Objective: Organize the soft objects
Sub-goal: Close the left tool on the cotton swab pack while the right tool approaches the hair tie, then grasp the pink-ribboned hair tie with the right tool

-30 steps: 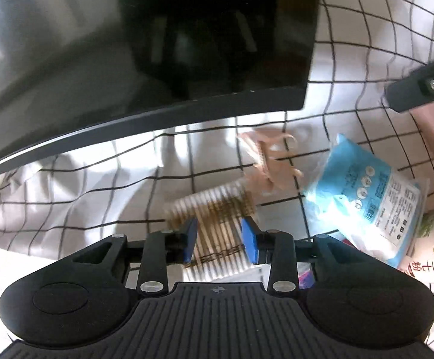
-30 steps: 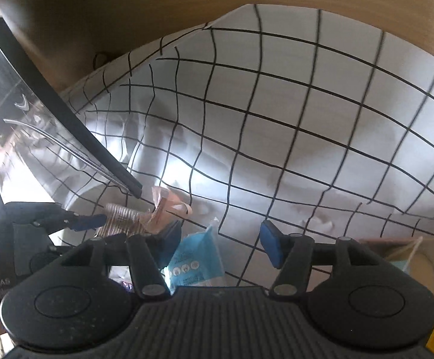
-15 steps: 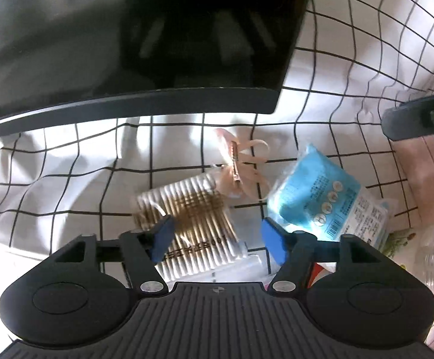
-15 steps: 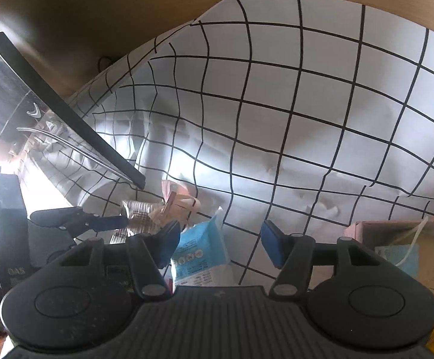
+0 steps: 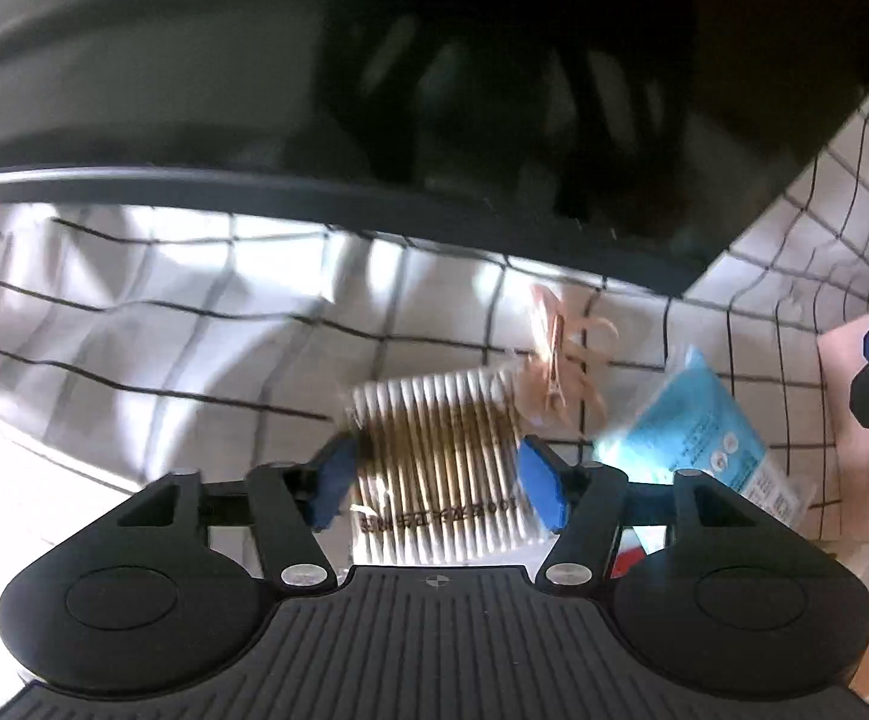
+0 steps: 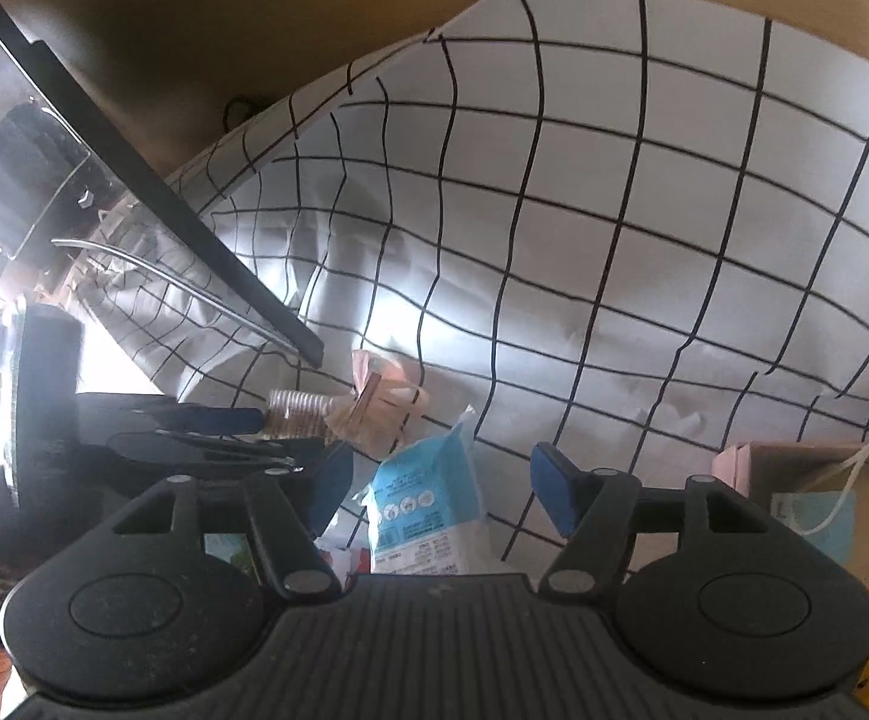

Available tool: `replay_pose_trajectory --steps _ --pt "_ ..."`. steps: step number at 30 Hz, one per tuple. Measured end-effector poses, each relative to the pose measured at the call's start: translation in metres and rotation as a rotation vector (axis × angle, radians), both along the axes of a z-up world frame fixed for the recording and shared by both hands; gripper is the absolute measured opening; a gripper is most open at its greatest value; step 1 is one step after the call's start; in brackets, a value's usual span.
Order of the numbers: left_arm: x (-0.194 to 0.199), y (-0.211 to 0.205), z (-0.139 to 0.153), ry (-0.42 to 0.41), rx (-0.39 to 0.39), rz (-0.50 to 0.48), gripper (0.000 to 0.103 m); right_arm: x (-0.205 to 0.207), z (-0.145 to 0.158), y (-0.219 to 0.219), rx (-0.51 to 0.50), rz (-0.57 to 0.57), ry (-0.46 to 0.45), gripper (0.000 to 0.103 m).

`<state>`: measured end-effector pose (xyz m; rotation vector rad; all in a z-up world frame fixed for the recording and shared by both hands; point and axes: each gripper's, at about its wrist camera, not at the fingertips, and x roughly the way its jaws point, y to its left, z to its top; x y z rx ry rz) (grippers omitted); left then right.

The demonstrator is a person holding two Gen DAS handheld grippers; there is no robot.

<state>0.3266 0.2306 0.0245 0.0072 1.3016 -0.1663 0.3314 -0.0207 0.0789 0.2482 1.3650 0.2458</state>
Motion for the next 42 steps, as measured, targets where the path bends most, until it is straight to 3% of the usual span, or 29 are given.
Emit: replay_pose_trajectory --steps 3,8,12,16,22,24,27,30,33,37,42 --pt "0.0 -0.01 -0.004 0.008 0.012 -0.03 0.09 -0.001 0.0 -0.001 0.001 -0.001 0.001 0.066" --pt "0.005 -0.012 -0.016 0.061 0.045 -0.03 0.086 -0.001 -0.003 -0.003 -0.002 -0.004 0.005 0.066" --pt "0.005 -0.006 -0.014 0.029 0.013 -0.04 0.078 0.0 -0.003 -0.003 -0.04 -0.009 0.011 0.067" --pt "-0.002 0.013 0.006 0.003 -0.074 -0.066 0.076 -0.001 0.002 0.008 -0.091 -0.004 0.0 0.081" --pt "-0.033 0.058 0.064 -0.164 -0.105 -0.066 0.076 -0.007 0.013 0.045 -0.111 0.001 -0.039 0.08" --pt "-0.045 0.079 0.075 -0.22 -0.108 -0.038 0.076 -0.009 0.011 0.06 -0.136 -0.006 -0.042 0.076" --pt "-0.049 0.117 0.071 -0.27 -0.121 0.044 0.075 -0.012 0.0 0.084 -0.14 -0.022 -0.005 0.054" --pt "-0.061 0.144 0.061 -0.288 -0.152 0.123 0.075 -0.012 -0.016 0.102 -0.129 -0.089 0.033 0.053" --pt "-0.076 0.156 0.045 -0.278 -0.177 0.16 0.075 -0.013 -0.028 0.12 -0.152 -0.154 -0.011 0.053" --pt "-0.091 0.168 0.033 -0.268 -0.181 0.185 0.075 -0.013 -0.046 0.143 -0.221 -0.148 -0.059 0.045" --pt "-0.108 0.178 0.031 -0.281 -0.182 0.218 0.075 -0.004 -0.072 0.147 -0.269 -0.19 -0.048 0.044"
